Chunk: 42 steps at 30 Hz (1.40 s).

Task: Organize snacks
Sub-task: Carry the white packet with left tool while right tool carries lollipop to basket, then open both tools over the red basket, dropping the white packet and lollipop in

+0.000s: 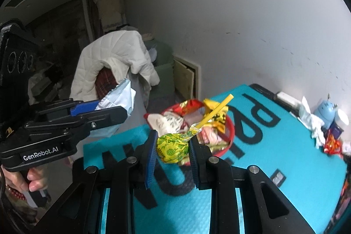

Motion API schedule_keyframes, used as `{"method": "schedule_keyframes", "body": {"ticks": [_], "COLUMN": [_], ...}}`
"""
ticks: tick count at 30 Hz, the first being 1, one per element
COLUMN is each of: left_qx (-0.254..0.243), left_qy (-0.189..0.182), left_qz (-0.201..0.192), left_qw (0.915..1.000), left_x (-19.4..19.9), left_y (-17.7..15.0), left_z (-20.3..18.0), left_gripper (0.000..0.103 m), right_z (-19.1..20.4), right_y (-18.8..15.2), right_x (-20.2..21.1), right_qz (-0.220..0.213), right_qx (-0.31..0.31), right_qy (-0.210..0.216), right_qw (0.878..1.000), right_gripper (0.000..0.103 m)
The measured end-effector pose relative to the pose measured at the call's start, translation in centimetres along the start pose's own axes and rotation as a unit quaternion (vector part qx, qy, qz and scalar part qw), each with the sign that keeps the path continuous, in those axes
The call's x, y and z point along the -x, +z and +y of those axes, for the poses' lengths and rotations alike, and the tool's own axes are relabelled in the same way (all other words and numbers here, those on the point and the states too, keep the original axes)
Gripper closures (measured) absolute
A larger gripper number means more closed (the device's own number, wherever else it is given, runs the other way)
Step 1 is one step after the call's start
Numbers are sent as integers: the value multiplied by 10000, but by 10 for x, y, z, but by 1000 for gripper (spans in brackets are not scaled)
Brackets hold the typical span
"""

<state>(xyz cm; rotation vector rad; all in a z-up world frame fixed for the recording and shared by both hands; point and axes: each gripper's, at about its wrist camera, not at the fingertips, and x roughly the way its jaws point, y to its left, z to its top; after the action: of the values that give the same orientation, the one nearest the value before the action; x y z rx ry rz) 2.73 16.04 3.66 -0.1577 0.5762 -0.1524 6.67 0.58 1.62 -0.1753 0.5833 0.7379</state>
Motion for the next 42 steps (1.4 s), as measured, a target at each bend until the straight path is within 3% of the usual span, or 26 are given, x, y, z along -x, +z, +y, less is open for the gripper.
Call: {"method": "schedule_keyframes", "body": {"ticks": [8, 21, 31, 34, 35, 39, 42], "left_qx": [-187, -454, -663, -767, -763, -710, -660], "left_qy": [-7, -89, 11, 96, 132, 321, 414], "left_qz": [92, 639, 636, 635, 661, 655, 610], "left_qw": [9998, 9969, 9958, 9950, 9948, 9948, 9951], "left_x": [-33, -119, -133, -132, -133, -130, -124], "left_y": [19, 25, 26, 28, 28, 29, 29], "left_z": [11, 13, 8, 6, 6, 11, 16], "left_gripper": [78, 78, 76, 70, 61, 43, 43], "right_z": [-16, -62, -71, -70, -70, -69, -66], "right_y": [13, 10, 10, 10, 10, 10, 11], "right_x": [-38, -89, -102, -105, -106, -109, -110], "right_qz": [89, 419, 482, 483, 493, 520, 518], "right_qx": [79, -203, -228, -193, -197, -193, -174], "right_qy": [-85, -269, -203, -185, -159, -168, -151], "right_qw": [9999, 9986, 9984, 9985, 9985, 9983, 9984], "right_gripper": [76, 76, 76, 76, 76, 76, 76]}}
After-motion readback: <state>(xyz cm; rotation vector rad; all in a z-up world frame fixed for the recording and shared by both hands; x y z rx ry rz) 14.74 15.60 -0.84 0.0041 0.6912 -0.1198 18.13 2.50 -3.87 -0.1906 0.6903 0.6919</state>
